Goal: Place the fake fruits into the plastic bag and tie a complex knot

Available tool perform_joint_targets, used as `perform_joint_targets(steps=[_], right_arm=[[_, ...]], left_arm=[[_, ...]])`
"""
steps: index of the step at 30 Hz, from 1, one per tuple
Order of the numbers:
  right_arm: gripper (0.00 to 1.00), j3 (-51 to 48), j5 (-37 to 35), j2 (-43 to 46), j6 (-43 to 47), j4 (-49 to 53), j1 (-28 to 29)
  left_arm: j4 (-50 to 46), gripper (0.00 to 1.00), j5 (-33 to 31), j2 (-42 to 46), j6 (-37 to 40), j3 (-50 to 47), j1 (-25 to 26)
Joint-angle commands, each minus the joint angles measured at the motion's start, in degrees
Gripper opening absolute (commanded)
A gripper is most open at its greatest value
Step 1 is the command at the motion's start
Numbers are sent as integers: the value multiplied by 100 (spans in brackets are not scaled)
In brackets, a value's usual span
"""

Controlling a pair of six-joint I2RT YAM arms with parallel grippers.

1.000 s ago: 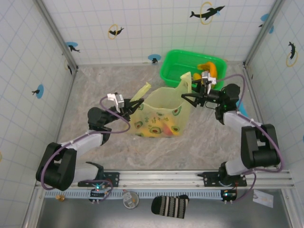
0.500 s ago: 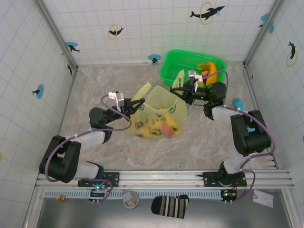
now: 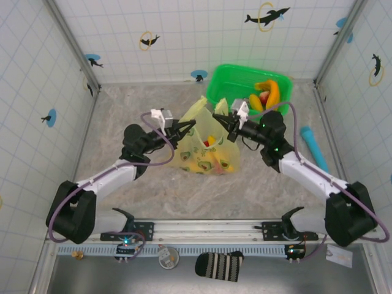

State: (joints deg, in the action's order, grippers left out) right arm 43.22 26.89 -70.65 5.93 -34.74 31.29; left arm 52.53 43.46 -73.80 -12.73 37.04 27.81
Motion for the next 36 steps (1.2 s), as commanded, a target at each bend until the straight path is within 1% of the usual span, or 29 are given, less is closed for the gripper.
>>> perform_joint_targets(steps=[1,3,5,10,14,21,22,24,30,33,36], right_arm=[[0,-332,-2120,301,1062,641,325],[0,-446,-2310,441,1278,693,512],[0,-552,-2540,532,1406,634,680],[0,-411,-2689,425,1605,905,913],[0,-331,-2610,349,1571,823,1025],[0,10,-2790,-33,1573,970,1219],[0,36,-2793,-58,1549,968,1231],[0,84,-2760,-104,1486,969,1231],[0,221,-2806,-220,1381,1054,1236],[0,220,-2749,-230,1347,1034,1261],[0,172,-2765,-235,1340,997,1300]], left_arm=[[-1406,0,-573,82,383,352,160],[-1538,0,-652,-3,101,444,165],[-1739,0,-620,-113,-4,576,187],[-2031,0,-690,-126,141,711,366],[-2413,0,-629,-194,292,961,469],[-2796,1,-580,-400,460,1326,759],[-2792,7,-669,-406,485,1326,797],[-2792,14,-873,-369,626,1291,908],[-2652,35,-1035,-322,684,1210,997],[-2497,40,-1114,-310,588,1183,1007],[-2421,43,-1212,-344,494,1231,1016]])
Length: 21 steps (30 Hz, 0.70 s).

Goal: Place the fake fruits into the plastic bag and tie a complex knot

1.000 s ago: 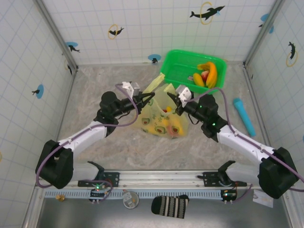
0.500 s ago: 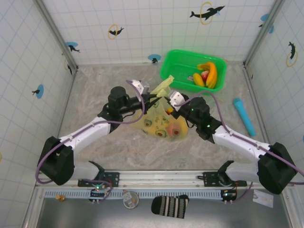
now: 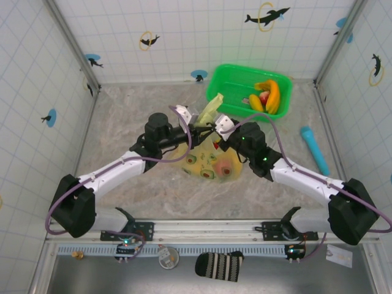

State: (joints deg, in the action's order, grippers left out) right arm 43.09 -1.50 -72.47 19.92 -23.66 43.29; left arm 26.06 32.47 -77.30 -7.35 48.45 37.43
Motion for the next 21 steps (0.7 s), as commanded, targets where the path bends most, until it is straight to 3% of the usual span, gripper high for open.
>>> perform_joint_targets(steps=[1,12,16,21], right_arm=[[0,173,71,-57,-56,-112,124],[0,80,64,-74,-204,-335,275],[0,67,62,-60,-217,-432,335],[0,55,62,-75,-217,-479,353]], left_arm=[[247,43,-102,-1,-71,110,61],[772,55,233,-57,-404,-11,93],[689,50,-9,-73,-376,-6,98],[588,37,-7,-131,-339,72,98]])
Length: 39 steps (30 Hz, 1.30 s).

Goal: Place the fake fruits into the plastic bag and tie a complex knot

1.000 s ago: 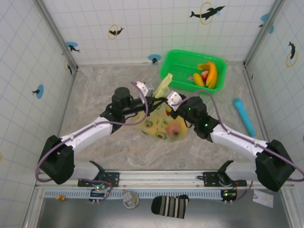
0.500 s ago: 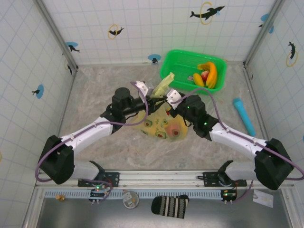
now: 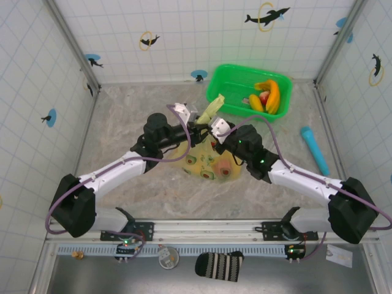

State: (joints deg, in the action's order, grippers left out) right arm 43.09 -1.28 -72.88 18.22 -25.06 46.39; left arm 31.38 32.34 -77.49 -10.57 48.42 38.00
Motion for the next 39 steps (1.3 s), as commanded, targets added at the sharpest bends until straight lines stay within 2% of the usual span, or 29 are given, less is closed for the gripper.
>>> perform_joint_targets(steps=[1,8,12,14,17,20,22,26,30,35,37,39], right_arm=[[0,59,37,-42,-42,-334,54],[0,24,-98,-89,-2,-280,54],[1,-60,-240,-44,-11,-358,42],[8,-120,-302,13,-19,-418,37],[39,-262,-379,164,-29,-551,30],[57,-560,-280,577,-112,-753,-34],[62,-802,37,948,-266,-856,-172],[63,-1036,1063,1609,-628,-594,-590],[63,-1105,1412,1961,-1164,-501,-968],[66,-279,2612,1764,-2600,-102,-1577],[66,93,2979,1626,-2832,159,-1594],[65,127,3059,1552,-3216,-176,-1589]], left_arm=[[57,35,54,-123,-21,79,41],[74,13,385,-45,167,36,41],[141,7,423,-4,195,-32,41],[180,4,420,19,212,-71,41],[312,2,408,48,176,-159,33],[432,2,405,92,178,-243,-11],[525,3,395,129,178,-317,-50],[672,6,452,172,168,-415,-125],[746,10,790,182,344,-440,-151],[353,17,1257,173,826,-325,-152],[259,18,1293,187,921,-325,-157],[177,19,1341,197,989,-325,-154]])
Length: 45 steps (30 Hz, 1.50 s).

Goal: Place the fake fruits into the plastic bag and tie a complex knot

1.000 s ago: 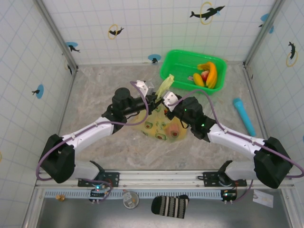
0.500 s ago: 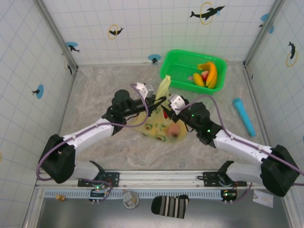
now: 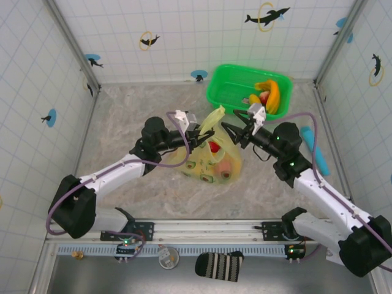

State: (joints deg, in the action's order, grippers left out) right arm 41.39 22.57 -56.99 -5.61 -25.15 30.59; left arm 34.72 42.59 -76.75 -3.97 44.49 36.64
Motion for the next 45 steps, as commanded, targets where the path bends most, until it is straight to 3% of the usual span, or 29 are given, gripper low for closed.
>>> perform_joint_targets(steps=[1,8,9,13,17,25,37,42,45], right_arm=[[66,280,586,-55,-1049,-357,-9],[65,826,760,-702,-1482,-246,20],[59,806,750,-713,-1484,-255,41],[20,521,603,-569,-1478,-269,-40],[0,52,386,-219,-1594,-450,-345],[0,-375,473,-37,-1955,-767,-681],[0,533,450,-308,-1531,-48,76],[0,619,400,-255,-1459,113,234],[0,655,271,-175,-1341,290,287]], left_arm=[[-197,20,354,125,369,69,-20],[-235,20,444,152,397,86,-15],[-229,21,438,160,392,87,-8],[-9,21,357,243,260,-46,-16],[236,22,303,309,166,-232,-37],[483,20,342,316,8,-359,-95],[620,27,277,108,-58,-191,-78],[616,25,267,99,-15,-110,-78],[656,19,276,99,-16,-90,-73]])
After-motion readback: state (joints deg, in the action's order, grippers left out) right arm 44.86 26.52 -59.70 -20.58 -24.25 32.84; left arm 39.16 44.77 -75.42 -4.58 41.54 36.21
